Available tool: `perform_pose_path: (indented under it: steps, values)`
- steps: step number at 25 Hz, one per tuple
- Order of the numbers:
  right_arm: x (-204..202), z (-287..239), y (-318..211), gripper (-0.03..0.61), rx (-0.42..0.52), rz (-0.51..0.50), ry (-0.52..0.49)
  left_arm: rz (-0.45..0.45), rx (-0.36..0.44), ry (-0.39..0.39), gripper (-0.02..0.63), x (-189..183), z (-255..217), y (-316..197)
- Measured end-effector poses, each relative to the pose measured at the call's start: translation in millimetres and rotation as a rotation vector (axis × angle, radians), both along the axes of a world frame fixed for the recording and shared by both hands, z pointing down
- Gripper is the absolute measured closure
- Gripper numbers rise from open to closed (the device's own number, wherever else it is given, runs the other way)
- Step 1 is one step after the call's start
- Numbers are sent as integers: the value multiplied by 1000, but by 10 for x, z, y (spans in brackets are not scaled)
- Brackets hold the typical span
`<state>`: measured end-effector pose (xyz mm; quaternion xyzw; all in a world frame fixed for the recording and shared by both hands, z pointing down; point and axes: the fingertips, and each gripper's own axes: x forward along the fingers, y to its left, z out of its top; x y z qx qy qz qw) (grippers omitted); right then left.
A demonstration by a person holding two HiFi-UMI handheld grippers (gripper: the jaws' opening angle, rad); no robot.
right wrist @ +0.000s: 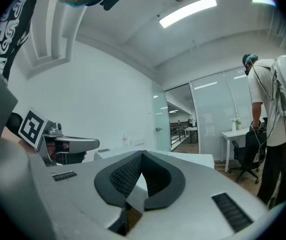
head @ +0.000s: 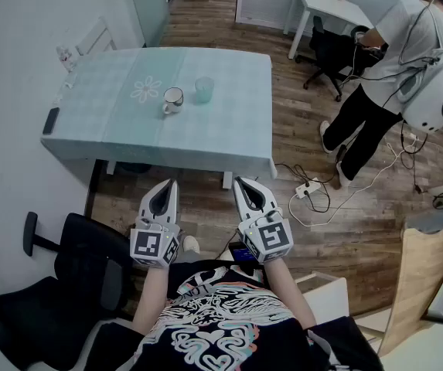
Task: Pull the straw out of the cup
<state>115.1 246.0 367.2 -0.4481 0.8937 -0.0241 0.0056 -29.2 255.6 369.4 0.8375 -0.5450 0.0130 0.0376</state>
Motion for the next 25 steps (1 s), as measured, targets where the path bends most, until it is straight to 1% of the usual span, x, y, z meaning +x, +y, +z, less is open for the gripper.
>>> perform_pose_path:
  steps: [5, 11, 13, 16, 21, 25]
  values:
    - [119, -15, 37, 560, -4, -1, 6, -18, -6, 6, 621, 53, 23, 26]
    - [285, -65, 75, 560, 20, 44, -9, -20, 8, -40, 621, 161, -6, 69]
    - [285, -60, 95, 560, 18, 38, -16, -27, 8, -58, 621, 177, 3, 94]
    - [286, 0, 121, 560, 2, 32, -23, -25, -12, -77, 621, 205, 67, 118]
    - [252, -10, 38, 560, 1, 28, -28, -49, -15, -76, 620, 118, 59, 34]
    - [262, 92, -71, 560, -28, 37, -19, -42, -12, -70, 620, 92, 116, -98]
